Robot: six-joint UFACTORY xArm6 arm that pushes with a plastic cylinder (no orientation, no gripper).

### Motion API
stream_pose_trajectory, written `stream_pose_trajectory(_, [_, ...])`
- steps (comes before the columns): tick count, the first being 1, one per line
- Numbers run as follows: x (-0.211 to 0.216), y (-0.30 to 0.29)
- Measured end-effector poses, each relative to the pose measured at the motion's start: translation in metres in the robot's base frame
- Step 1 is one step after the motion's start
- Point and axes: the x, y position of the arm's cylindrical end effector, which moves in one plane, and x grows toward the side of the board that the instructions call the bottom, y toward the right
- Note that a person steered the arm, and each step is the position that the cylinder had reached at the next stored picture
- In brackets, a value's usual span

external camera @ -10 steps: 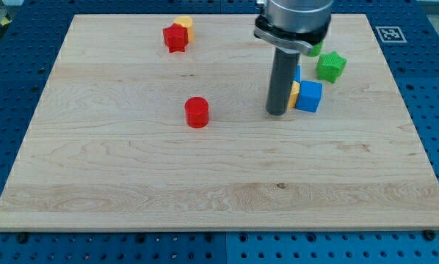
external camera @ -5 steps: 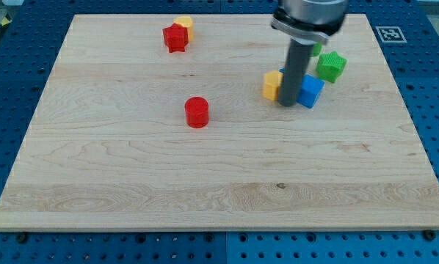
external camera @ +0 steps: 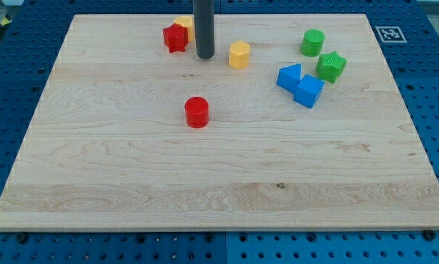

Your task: Place the hexagon on the right side of heart

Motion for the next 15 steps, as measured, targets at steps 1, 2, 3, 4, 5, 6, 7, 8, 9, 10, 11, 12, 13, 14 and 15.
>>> stream_pose_trajectory(1, [0.017,0.021])
stream_pose_trajectory(2, [0.017,0.063])
stream_pose_trajectory(3, [0.009,0.101])
stream_pose_trajectory(4, [-0.005,0.101])
stream_pose_trajectory(5, [-0.004,0.126])
stream_pose_trajectory(6, [-0.004,0.161])
stream_pose_trajectory(7, [-0.017,0.157])
stream_pose_trajectory(8, [-0.023,0.103])
stream_pose_trajectory(9, [-0.029,0.048])
stream_pose_trajectory(10, [-0.029,0.047])
stream_pose_trajectory(11, [-0.026,0.096])
stream_pose_trajectory(12, [-0.043,0.119])
stream_pose_trajectory(13, [-0.068,0.095])
stream_pose_trajectory(14, [-0.073,0.048])
stream_pose_trajectory(15, [-0.073,0.012])
